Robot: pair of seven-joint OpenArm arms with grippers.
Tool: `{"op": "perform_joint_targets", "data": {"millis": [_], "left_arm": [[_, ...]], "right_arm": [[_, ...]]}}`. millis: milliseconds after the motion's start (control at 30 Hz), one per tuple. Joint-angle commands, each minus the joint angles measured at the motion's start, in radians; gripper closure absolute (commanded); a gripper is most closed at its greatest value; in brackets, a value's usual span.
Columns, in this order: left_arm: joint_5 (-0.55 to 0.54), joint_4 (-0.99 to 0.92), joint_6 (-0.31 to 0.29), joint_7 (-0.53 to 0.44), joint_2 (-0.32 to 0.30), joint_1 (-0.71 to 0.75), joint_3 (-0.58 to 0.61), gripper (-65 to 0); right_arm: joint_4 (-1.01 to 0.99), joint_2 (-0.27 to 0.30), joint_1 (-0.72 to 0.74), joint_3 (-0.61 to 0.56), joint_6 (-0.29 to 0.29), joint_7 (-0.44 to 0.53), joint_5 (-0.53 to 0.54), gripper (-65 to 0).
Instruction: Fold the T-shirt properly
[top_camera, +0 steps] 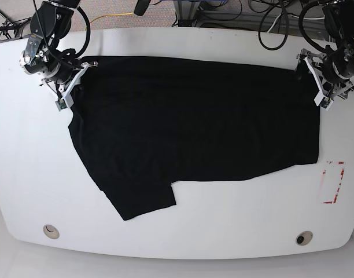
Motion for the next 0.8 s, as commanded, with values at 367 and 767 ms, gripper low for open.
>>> {"op": "perform_joint_targets", "data": {"millis": [367,767], "left_arm": [[0.118,-0.137,-0.001,-0.147,-0.021,0.057,-0.008,-52.9],[0.128,-0.204,-0.001,-0.227,-0.024,0.056,-0.008,-52.9]], "right_arm": [[0.151,-0.042,-0.05,0.096,0.001,0.003,0.025,-42.3],[0.061,-0.042,-0.088,0.217,0.002,0.004,0.02,-42.3]]}}
